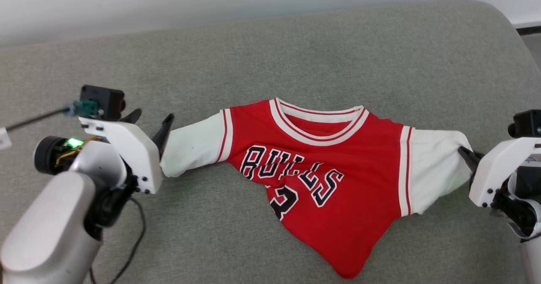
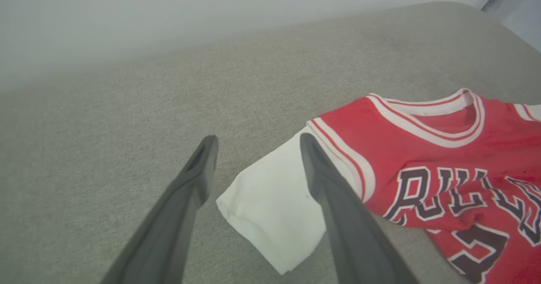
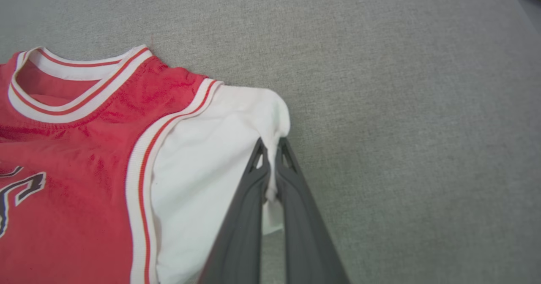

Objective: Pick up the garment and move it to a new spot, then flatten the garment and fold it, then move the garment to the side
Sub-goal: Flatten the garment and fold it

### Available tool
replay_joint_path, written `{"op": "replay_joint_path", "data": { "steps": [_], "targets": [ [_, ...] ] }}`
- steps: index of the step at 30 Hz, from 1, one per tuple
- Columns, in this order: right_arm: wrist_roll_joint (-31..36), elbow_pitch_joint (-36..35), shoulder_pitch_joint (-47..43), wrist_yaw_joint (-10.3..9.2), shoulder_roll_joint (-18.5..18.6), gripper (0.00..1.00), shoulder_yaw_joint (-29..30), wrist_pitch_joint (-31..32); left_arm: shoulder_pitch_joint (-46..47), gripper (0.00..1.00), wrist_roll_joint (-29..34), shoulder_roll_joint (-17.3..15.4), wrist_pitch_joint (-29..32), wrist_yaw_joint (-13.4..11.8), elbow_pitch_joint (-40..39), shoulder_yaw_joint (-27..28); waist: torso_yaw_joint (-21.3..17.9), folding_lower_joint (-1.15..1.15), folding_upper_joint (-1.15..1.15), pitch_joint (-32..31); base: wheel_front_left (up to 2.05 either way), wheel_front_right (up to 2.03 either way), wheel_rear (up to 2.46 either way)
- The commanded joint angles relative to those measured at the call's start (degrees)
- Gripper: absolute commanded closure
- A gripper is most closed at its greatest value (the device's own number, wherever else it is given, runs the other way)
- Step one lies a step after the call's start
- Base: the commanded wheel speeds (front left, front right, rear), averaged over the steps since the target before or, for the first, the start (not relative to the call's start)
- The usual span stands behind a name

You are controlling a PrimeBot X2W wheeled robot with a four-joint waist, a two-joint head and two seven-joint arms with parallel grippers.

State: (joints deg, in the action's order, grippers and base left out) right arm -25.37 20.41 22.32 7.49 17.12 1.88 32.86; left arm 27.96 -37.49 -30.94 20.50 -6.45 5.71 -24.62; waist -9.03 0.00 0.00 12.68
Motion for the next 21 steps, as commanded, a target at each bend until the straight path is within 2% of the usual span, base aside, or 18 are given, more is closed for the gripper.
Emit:
{"op": "replay_joint_path", "data": {
  "steps": [1, 3, 4, 5, 11, 17, 18, 19, 20, 21],
  "targets": [
    [0.28, -1.78, -0.46, -0.01, -0.63, 1.0, -0.22, 0.05, 1.67, 0.0, -2.37, -1.08, 5.14, 1.05, 2.1, -0.27, -1.11, 0.0, 0.0, 1.05, 0.0, 0.0, 0.0],
    [-0.03, -2.71, -0.6, -0.01, -1.04, 1.0, -0.19, 0.05, 2.45, 0.0, -3.24, -1.58, 7.52, 1.39, 3.26, -0.34, -1.38, 0.0, 0.0, 1.38, 0.0, 0.0, 0.0],
    [0.32, -4.24, -0.8, -0.01, -1.33, 1.0, -0.44, 0.15, 3.15, 0.0, -5.99, -1.98, 12.92, 2.03, 6.47, -0.6, -1.97, 0.0, 0.0, 2.2, 0.0, 0.0, 0.0],
    [-0.22, -4.9, -0.85, -0.01, -1.92, 1.0, -0.57, 0.34, 3.85, 0.0, -6.91, -2.2, 14.63, 2.46, 7.81, -0.55, -2.28, 0.0, 0.0, 2.6, 0.0, 0.0, 0.0],
    [0.04, -6.8, -0.85, -0.01, -2.43, 1.0, -1.29, 0.53, 5.81, 0.0, -9.94, -2.04, 20.18, 4.04, 14.85, -0.94, -3.55, 0.0, 0.0, 4.37, 0.0, 0.0, 0.0],
    [-0.45, -7.07, -0.83, -0.01, -2.7, 1.0, -1.67, 0.43, 6.12, 0.0, -12.6, 0.37, 27.64, 5.23, 21.42, -3.75, -4.28, 0.0, 0.0, 5.1, 0.0, 0.0, 0.0],
    [-0.52, -6.97, -0.82, -0.01, -2.66, 1.0, -1.72, 0.34, 6.22, 0.21, -13.29, 1.18, 28.6, 5.41, 22.16, -3.98, -4.32, 0.0, 0.0, 5.11, 0.0, 0.0, 0.0],
    [-0.7, -6.98, -0.75, -0.01, -2.62, 1.0, -1.84, 0.15, 6.29, 0.55, -13.93, 2.02, 29.23, 5.5, 22.85, -4.06, -4.35, 0.0, 0.0, 5.1, 0.0, 0.0, 0.0],
    [-0.71, -6.94, -0.64, -0.01, -2.5, 1.0, -2.01, -0.07, 6.38, 0.64, -14.17, 2.68, 29.71, 5.66, 23.45, -4.33, -4.4, 0.0, 0.0, 5.03, 0.0, 0.0, 0.0],
    [-0.8, -6.89, -0.5, -0.01, -2.36, 1.0, -2.27, -0.18, 6.67, 0.88, -14.15, 3.09, 29.55, 5.96, 23.93, -4.57, -4.45, 0.0, 0.0, 4.89, 0.0, 0.0, 0.0]
  ]
}}
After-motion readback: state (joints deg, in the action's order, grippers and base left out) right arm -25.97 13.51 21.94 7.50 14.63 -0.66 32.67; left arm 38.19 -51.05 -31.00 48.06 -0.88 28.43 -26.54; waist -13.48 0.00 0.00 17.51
